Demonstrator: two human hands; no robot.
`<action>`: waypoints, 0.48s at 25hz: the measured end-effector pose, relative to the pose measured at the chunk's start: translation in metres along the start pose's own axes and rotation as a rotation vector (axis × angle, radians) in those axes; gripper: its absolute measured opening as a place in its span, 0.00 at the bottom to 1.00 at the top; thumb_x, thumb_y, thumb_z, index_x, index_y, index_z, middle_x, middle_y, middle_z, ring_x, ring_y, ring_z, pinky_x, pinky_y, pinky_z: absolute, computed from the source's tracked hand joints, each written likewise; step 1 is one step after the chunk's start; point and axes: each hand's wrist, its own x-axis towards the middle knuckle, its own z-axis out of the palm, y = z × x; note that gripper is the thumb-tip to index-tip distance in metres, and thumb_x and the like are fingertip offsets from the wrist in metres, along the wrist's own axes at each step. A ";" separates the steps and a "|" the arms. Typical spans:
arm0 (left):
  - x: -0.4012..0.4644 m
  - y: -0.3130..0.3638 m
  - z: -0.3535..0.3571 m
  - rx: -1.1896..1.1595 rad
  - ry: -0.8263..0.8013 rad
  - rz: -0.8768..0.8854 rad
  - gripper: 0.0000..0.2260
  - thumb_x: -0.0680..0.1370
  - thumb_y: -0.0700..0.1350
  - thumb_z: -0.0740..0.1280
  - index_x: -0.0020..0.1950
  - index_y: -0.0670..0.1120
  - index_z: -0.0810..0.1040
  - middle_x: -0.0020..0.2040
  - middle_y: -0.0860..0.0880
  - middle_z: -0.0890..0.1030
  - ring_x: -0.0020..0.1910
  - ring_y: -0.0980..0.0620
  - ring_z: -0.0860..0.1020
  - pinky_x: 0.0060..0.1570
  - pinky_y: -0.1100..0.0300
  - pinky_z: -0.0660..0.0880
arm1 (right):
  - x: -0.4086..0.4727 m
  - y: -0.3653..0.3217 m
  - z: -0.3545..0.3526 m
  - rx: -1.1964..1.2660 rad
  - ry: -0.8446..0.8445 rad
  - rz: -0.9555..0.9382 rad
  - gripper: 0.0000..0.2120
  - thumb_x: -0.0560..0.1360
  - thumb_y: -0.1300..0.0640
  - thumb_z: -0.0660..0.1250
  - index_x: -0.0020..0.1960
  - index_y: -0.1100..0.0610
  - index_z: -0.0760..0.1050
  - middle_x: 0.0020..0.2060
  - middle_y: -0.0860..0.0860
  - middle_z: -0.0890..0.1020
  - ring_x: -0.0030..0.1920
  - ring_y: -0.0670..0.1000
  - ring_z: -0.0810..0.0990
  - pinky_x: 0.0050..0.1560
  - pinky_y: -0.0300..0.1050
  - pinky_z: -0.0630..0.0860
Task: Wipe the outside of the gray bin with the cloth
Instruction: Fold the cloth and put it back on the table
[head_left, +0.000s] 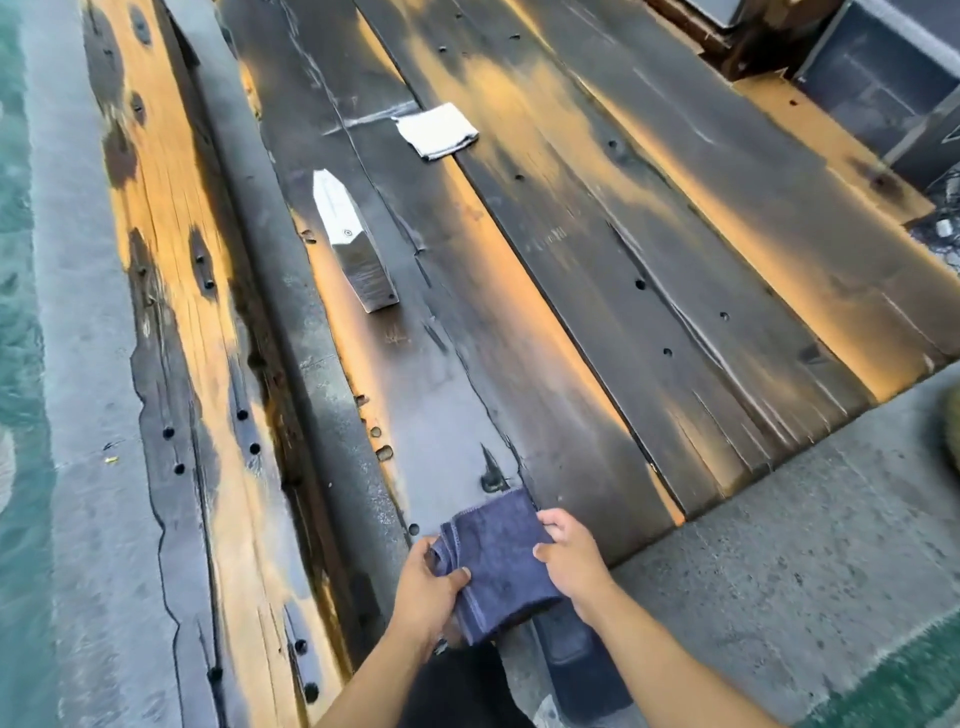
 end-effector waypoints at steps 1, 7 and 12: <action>0.007 0.001 0.000 0.055 0.004 0.015 0.14 0.75 0.31 0.71 0.53 0.46 0.74 0.54 0.44 0.85 0.49 0.47 0.84 0.52 0.46 0.82 | 0.006 -0.003 0.004 -0.016 0.011 0.019 0.16 0.77 0.74 0.60 0.57 0.58 0.76 0.53 0.54 0.84 0.49 0.50 0.84 0.41 0.42 0.82; 0.019 0.003 -0.004 0.278 0.049 -0.001 0.17 0.74 0.37 0.73 0.57 0.50 0.71 0.49 0.55 0.80 0.49 0.50 0.81 0.52 0.53 0.79 | 0.015 -0.012 0.006 -0.091 0.084 0.036 0.14 0.76 0.68 0.65 0.56 0.52 0.77 0.50 0.46 0.84 0.47 0.45 0.82 0.41 0.41 0.79; 0.007 -0.010 -0.013 0.233 0.091 -0.086 0.15 0.76 0.39 0.69 0.57 0.50 0.67 0.44 0.44 0.83 0.40 0.43 0.84 0.43 0.47 0.83 | 0.005 0.011 -0.014 0.001 0.226 0.052 0.12 0.76 0.65 0.65 0.56 0.53 0.79 0.48 0.50 0.85 0.47 0.49 0.83 0.50 0.46 0.80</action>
